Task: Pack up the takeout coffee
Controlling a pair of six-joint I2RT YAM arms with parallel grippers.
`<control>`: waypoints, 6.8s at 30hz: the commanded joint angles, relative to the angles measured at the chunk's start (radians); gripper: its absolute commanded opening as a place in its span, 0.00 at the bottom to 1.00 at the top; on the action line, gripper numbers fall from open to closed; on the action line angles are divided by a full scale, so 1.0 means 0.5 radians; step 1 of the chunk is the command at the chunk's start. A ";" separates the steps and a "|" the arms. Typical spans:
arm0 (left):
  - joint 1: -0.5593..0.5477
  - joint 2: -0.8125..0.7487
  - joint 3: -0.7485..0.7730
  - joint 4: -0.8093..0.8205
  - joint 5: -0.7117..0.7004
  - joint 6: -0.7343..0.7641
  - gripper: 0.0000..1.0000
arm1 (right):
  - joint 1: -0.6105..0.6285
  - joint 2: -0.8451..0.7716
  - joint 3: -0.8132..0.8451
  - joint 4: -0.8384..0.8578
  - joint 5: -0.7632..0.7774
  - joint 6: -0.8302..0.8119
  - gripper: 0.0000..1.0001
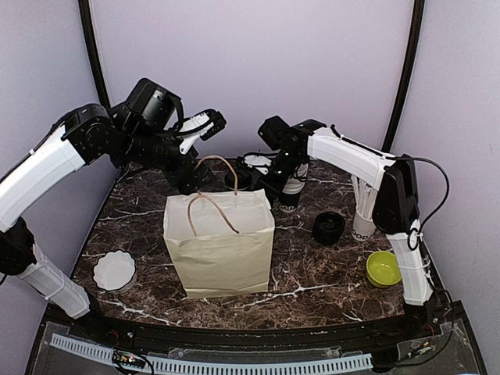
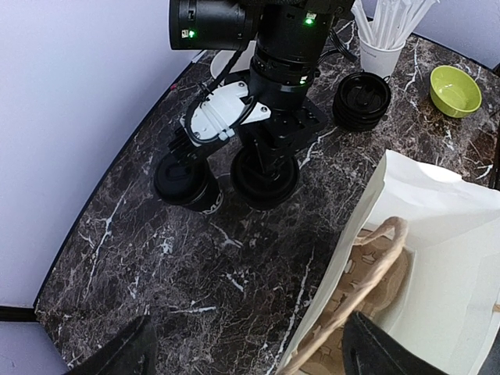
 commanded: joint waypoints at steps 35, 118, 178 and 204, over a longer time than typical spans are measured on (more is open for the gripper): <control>0.005 0.011 0.171 -0.129 0.003 0.008 0.84 | -0.010 0.057 0.167 -0.013 -0.150 -0.018 0.85; 0.008 -0.098 0.017 0.193 0.037 0.016 0.85 | 0.161 -1.399 -1.618 -0.263 -0.378 -1.036 0.99; 0.150 -0.220 -0.207 0.472 0.445 -0.137 0.90 | 0.389 -1.280 -1.707 -0.215 -0.010 -0.998 0.77; 0.146 -0.242 -0.158 0.432 0.485 -0.178 0.90 | 0.480 -1.326 -1.777 -0.238 0.100 -0.963 0.94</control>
